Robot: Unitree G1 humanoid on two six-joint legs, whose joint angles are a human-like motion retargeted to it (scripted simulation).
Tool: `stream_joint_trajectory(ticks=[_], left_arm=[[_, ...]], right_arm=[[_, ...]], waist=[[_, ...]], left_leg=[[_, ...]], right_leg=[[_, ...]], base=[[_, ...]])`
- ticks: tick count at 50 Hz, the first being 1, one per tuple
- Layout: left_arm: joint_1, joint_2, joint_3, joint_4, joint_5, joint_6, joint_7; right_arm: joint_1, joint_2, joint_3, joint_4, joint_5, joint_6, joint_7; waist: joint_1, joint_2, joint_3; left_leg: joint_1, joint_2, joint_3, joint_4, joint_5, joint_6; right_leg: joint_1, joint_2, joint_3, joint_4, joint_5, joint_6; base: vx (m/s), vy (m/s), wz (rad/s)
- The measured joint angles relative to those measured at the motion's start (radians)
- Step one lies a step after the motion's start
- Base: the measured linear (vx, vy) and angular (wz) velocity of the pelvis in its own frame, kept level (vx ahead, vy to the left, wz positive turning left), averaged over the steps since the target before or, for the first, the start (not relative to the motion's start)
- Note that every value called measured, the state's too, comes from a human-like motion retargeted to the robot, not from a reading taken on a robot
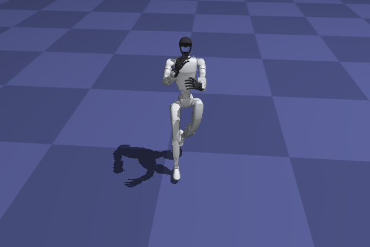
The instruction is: Kungfu
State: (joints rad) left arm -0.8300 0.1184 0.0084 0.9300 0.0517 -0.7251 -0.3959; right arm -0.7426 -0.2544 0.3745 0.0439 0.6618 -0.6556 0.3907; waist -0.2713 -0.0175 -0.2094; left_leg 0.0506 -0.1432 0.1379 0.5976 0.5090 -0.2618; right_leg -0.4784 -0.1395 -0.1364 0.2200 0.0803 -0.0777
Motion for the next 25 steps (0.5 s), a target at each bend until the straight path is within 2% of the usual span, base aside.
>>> stream_joint_trajectory(ticks=[2, 3, 4, 5, 7, 8, 11, 13, 14, 17, 18, 20, 22, 23, 25], left_arm=[[0.109, 0.075, 0.01, 0.079, 0.182, 0.087, -0.078], [0.175, 0.119, 0.024, 0.107, 0.286, 0.141, -0.113], [0.257, 0.153, 0.039, 0.128, 0.398, 0.192, -0.128], [0.347, 0.183, 0.055, 0.146, 0.514, 0.242, -0.133], [0.525, 0.202, 0.123, 0.192, 0.662, 0.276, -0.146], [0.604, 0.204, 0.167, 0.224, 0.709, 0.295, -0.153], [0.799, 0.226, 0.228, 0.292, 0.669, 0.366, -0.236], [0.92, 0.251, 0.241, 0.291, 0.616, 0.425, -0.284], [0.974, 0.258, 0.25, 0.283, 0.611, 0.443, -0.292], [1.117, 0.269, 0.276, 0.245, 0.643, 0.459, -0.305], [1.155, 0.27, 0.283, 0.231, 0.664, 0.461, -0.316], [1.221, 0.263, 0.283, 0.201, 0.704, 0.469, -0.354], [1.284, 0.249, 0.252, 0.165, 0.721, 0.483, -0.423], [1.311, 0.243, 0.235, 0.145, 0.728, 0.49, -0.473], [1.347, 0.229, 0.204, 0.106, 0.747, 0.496, -0.576]], right_arm=[[0.147, -0.004, -0.029, 0.049, -0.029, 0.038, 0.039], [0.223, -0.005, -0.041, 0.086, -0.04, 0.058, 0.068], [0.309, -0.004, -0.065, 0.13, -0.05, 0.083, 0.108], [0.4, -0.002, -0.095, 0.177, -0.06, 0.111, 0.154], [0.592, -0.031, -0.209, 0.272, -0.134, 0.171, 0.243], [0.681, -0.048, -0.271, 0.318, -0.193, 0.171, 0.287], [0.914, -0.113, -0.432, 0.442, -0.397, 0.073, 0.264], [1.042, -0.124, -0.514, 0.525, -0.551, -0.009, 0.177], [1.095, -0.125, -0.541, 0.565, -0.62, -0.022, 0.138], [1.218, -0.121, -0.581, 0.668, -0.794, 0.02, 0.086], [1.249, -0.119, -0.584, 0.691, -0.837, 0.054, 0.093], [1.304, -0.108, -0.59, 0.723, -0.929, 0.118, 0.135], [1.344, -0.101, -0.58, 0.741, -0.996, 0.166, 0.207], [1.358, -0.1, -0.57, 0.747, -1.013, 0.189, 0.244], [1.37, -0.095, -0.539, 0.755, -1.004, 0.218, 0.323]], waist=[[-0.017, 0.007, 0.056], [-0.03, -0.027, 0.053], [-0.031, -0.041, 0.047], [-0.025, -0.045, 0.04], [0.062, -0.068, 0.023], [0.097, -0.072, 0.017], [0.179, -0.067, 0.063], [0.238, -0.062, 0.109], [0.267, -0.063, 0.13], [0.355, -0.071, 0.192], [0.379, -0.08, 0.206], [0.399, -0.107, 0.216], [0.402, -0.133, 0.208], [0.398, -0.133, 0.202], [0.389, -0.136, 0.197]], left_leg=[[-0.127, 0.005, -0.003, 0.312, 0.007, 0.0], [-0.19, -0.052, -0.032, 0.357, -0.017, 0.0], [-0.26, -0.037, -0.017, 0.426, -0.078, 0.027], [-0.334, 0.014, 0.02, 0.509, -0.157, 0.066], [-0.493, 0.098, 0.13, 0.59, -0.241, 0.139], [-0.569, 0.134, 0.163, 0.594, -0.272, 0.163], [-0.738, 0.21, 0.194, 0.466, -0.282, 0.206], [-0.811, 0.252, 0.193, 0.272, -0.227, 0.211], [-0.831, 0.269, 0.181, 0.141, -0.174, 0.199], [-0.852, 0.312, 0.112, -0.279, -0.011, 0.128], [-0.862, 0.325, 0.105, -0.388, -0.017, 0.117], [-0.925, 0.326, 0.086, -0.542, -0.185, 0.163], [-0.993, 0.343, 0.158, -0.586, -0.364, 0.194], [-1.033, 0.359, 0.168, -0.545, -0.39, 0.197], [-1.109, 0.404, 0.187, -0.387, -0.383, 0.24]], right_leg=[[0.087, 0.006, -0.039, 0.039, -0.068, -0.007], [0.129, -0.01, -0.035, 0.019, -0.084, -0.021], [0.157, -0.003, -0.028, 0.006, -0.092, -0.031], [0.178, 0.016, -0.021, -0.004, -0.096, -0.039], [0.208, 0.044, 0.026, -0.018, -0.104, -0.053], [0.22, 0.063, 0.039, -0.028, -0.109, -0.064], [0.284, 0.118, 0.053, -0.048, -0.119, -0.085], [0.337, 0.153, 0.077, -0.06, -0.123, -0.093], [0.364, 0.167, 0.094, -0.062, -0.125, -0.094], [0.437, 0.192, 0.143, -0.062, -0.135, -0.079], [0.455, 0.191, 0.158, -0.064, -0.141, -0.072], [0.469, 0.175, 0.168, -0.078, -0.147, -0.065], [0.46, 0.154, 0.169, -0.075, -0.15, -0.061], [0.451, 0.154, 0.164, -0.068, -0.152, -0.057], [0.426, 0.149, 0.159, -0.056, -0.153, -0.048]], base=[[0.57, -0.21, -0.09], [0.61, -0.5, 0.03], [0.65, -0.6, -0.08], [0.81, -0.56, -0.75], [0.83, -0.43, -1.44], [0.6, -0.25, -1.38], [0.44, -0.17, -1.21], [0.46, -0.16, -1.52], [0.41, -0.14, -1.6], [0.37, -0.13, -1.7], [0.27, -0.13, -1.26], [0.24, -0.12, -0.6], [0.29, -0.04, -0.17], [0.18, 0.01, -0.12], [0.03, 0.02, -0.26]])
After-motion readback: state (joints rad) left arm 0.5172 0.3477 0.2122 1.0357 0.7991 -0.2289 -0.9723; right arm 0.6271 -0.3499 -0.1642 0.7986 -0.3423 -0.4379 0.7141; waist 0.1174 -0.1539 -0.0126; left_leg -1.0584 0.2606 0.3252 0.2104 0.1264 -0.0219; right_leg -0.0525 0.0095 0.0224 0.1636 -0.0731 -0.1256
